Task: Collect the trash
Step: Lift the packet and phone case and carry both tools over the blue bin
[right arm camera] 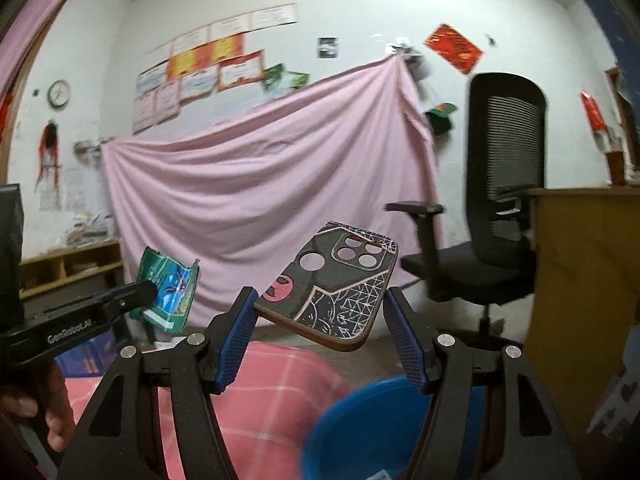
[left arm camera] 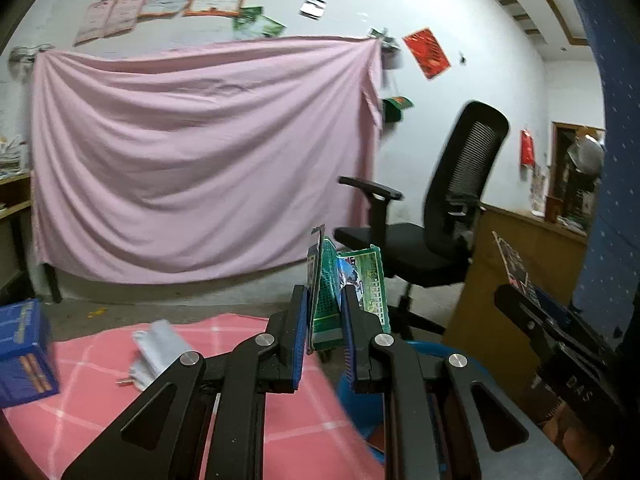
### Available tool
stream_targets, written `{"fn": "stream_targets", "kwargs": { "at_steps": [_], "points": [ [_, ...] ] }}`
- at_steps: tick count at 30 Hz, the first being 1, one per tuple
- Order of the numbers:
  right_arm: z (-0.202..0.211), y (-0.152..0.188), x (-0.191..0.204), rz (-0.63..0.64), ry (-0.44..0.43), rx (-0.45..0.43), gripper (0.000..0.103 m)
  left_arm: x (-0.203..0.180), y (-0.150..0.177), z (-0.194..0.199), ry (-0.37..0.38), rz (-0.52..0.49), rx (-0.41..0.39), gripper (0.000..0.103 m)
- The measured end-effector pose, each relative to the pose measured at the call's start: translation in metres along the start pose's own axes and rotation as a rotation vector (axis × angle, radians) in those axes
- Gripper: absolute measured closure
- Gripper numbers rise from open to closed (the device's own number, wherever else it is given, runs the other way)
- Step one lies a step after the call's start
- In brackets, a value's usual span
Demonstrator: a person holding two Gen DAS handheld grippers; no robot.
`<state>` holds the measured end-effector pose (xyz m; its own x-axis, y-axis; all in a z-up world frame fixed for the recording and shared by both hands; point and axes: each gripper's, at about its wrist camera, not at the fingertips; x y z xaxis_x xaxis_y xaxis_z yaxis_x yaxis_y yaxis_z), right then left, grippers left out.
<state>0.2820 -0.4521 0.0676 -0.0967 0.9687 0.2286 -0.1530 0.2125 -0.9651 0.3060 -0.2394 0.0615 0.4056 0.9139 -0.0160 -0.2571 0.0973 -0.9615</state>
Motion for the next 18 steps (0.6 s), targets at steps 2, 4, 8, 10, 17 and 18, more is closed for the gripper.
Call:
{"fn": "stream_targets", "kwargs": {
  "at_steps": [2,4,8,10,17,18],
  "points": [
    [0.003,-0.001,-0.012,-0.026,0.025,0.004,0.04,-0.012,-0.001,-0.008,0.02,-0.008,0.015,0.09],
    [0.003,-0.003,-0.023,-0.045,0.048,0.015,0.04,-0.023,-0.001,-0.018,0.038,-0.011,0.036,0.09],
    [0.001,-0.002,-0.041,-0.092,0.08,0.052,0.04,-0.034,0.002,-0.035,0.072,0.022,0.081,0.09],
    [-0.002,0.0,-0.049,-0.114,0.089,0.072,0.04,-0.036,0.005,-0.042,0.082,0.045,0.105,0.09],
    [-0.009,0.008,-0.07,-0.155,0.118,0.14,0.038,-0.038,0.009,-0.066,0.131,0.099,0.202,0.088],
    [-0.011,0.01,-0.072,-0.165,0.129,0.155,0.038,-0.038,0.009,-0.071,0.144,0.111,0.222,0.086]
  ]
}}
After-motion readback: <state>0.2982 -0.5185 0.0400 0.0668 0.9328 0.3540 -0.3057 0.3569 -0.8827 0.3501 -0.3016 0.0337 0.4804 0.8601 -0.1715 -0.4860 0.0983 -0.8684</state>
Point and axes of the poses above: each gripper's, at about its wrist camera, not at the fingertips, and z roughly against the way its jaws point, x to its left, y to its underside, and after that the axes turned 6 degrees about -z, right-handed
